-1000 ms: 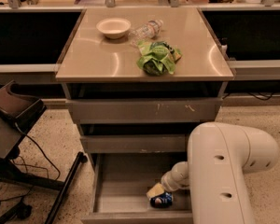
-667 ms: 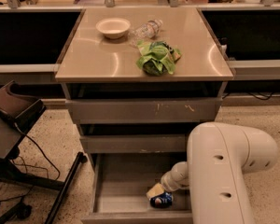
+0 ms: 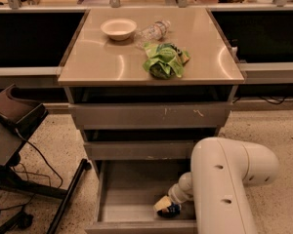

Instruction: Pick pepsi can from bottom drawer and place on counter

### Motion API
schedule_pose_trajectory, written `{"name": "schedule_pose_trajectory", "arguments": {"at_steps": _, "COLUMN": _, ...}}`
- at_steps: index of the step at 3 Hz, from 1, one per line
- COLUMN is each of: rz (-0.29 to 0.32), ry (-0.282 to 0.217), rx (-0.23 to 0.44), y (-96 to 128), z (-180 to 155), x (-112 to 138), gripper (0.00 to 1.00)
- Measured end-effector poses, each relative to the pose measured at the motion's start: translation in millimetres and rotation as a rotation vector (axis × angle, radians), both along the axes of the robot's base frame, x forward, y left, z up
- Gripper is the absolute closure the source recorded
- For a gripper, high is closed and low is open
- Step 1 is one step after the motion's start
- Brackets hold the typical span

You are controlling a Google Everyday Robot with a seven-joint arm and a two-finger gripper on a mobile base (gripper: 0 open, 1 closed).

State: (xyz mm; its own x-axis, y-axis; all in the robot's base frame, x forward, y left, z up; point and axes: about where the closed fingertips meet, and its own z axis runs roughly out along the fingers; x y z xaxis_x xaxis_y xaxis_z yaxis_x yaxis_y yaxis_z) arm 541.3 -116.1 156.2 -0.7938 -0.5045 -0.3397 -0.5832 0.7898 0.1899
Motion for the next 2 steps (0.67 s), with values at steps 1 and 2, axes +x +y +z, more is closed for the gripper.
{"name": "schedule_pose_trajectory", "arguments": {"at_steps": 1, "rz": 0.000, "ry": 0.000, "rx": 0.000, "y": 0, "z": 0, "x": 0, "gripper": 0.00}}
{"name": "schedule_pose_trajectory", "arguments": {"at_steps": 2, "rz": 0.016, "ry": 0.081, "rx": 0.016, "y": 9, "z": -29, "x": -7, "gripper": 0.00}}
